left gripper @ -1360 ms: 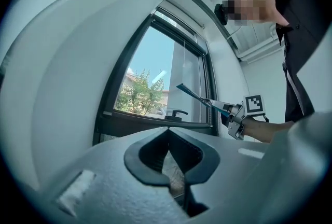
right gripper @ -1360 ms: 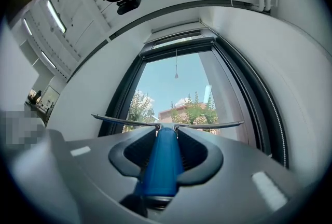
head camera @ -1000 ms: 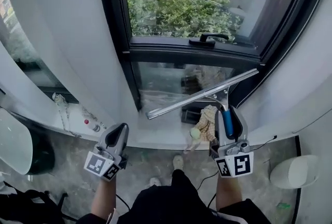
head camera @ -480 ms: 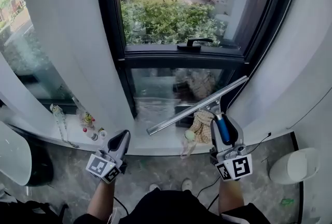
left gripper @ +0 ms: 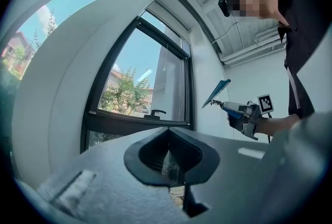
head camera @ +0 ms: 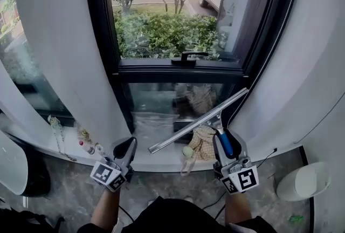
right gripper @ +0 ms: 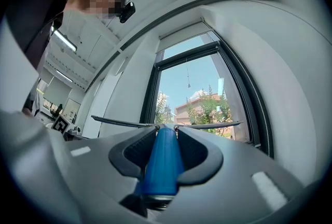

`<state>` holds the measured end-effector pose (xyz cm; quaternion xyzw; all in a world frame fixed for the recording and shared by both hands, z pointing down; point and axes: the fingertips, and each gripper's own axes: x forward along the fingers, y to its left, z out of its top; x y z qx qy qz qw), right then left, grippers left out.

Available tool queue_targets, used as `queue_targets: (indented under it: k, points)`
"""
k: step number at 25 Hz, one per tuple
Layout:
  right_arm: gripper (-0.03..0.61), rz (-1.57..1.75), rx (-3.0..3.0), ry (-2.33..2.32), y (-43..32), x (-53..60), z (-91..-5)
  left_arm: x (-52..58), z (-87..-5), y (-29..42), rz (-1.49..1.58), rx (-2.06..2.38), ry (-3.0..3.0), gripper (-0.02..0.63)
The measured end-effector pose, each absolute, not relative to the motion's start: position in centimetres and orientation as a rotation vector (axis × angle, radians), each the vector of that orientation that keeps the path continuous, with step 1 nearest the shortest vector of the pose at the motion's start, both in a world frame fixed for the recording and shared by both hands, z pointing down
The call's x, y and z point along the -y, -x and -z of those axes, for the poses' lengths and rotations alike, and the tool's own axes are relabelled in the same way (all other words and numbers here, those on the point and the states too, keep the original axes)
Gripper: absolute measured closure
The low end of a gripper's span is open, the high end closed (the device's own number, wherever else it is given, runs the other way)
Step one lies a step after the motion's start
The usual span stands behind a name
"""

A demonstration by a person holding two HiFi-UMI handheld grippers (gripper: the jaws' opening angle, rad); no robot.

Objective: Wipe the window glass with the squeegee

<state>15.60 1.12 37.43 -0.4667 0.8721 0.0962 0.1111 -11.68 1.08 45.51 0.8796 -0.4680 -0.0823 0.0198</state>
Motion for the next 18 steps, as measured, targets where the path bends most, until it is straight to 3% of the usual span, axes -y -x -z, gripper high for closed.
queue_targets:
  k: [18]
  points:
    - [0.443,-0.253,-2.572,1.337,-17.2,0.5,-38.3,0.2,-46.3,9.7,0.214,1.448,-2.742,0.615]
